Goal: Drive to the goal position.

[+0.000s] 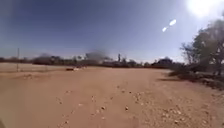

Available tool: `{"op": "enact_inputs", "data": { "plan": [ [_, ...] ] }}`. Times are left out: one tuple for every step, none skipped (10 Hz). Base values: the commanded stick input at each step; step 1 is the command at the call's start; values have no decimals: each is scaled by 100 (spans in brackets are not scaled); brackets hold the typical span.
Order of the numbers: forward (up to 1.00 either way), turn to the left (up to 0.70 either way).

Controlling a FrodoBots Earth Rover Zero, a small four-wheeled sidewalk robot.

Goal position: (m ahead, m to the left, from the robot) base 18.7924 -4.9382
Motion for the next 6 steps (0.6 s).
{"op": "enact_inputs", "data": {
  "plan": [
    [100,0],
    [100,0],
    [100,0],
    [100,0],
    [100,0],
    [100,0]
  ]
}}
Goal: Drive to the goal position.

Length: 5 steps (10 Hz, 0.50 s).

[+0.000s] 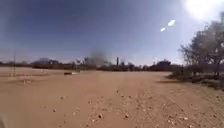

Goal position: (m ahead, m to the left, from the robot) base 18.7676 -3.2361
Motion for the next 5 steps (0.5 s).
{"op": "enact_inputs", "data": {
  "plan": [
    [100,0],
    [100,0],
    [100,0],
    [100,0],
    [100,0]
  ]
}}
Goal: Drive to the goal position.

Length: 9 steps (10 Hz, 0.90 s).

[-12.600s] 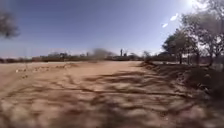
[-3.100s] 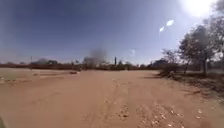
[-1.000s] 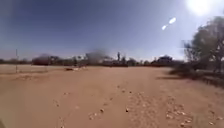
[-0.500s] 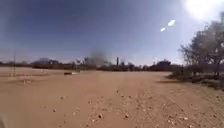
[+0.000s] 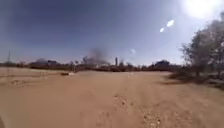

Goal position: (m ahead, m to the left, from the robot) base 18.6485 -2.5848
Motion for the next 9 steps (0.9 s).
{"op": "enact_inputs", "data": {
  "plan": [
    [100,0],
    [100,0],
    [100,0],
    [100,0],
    [100,0],
    [100,0],
    [100,0],
    [100,0],
    [100,0]
  ]
}}
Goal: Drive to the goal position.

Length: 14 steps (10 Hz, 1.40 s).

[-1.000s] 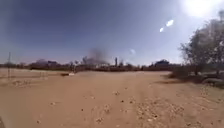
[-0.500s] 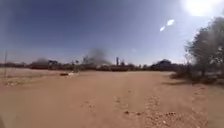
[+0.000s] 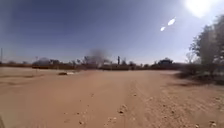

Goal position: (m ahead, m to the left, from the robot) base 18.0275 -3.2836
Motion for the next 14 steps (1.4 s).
{"op": "enact_inputs", "data": {
  "plan": [
    [100,0],
    [100,0],
    [100,0],
    [100,0],
    [100,0],
    [100,0],
    [100,0],
    [100,0],
    [100,0],
    [100,0],
    [100,0],
    [100,0],
    [100,0],
    [100,0]
  ]
}}
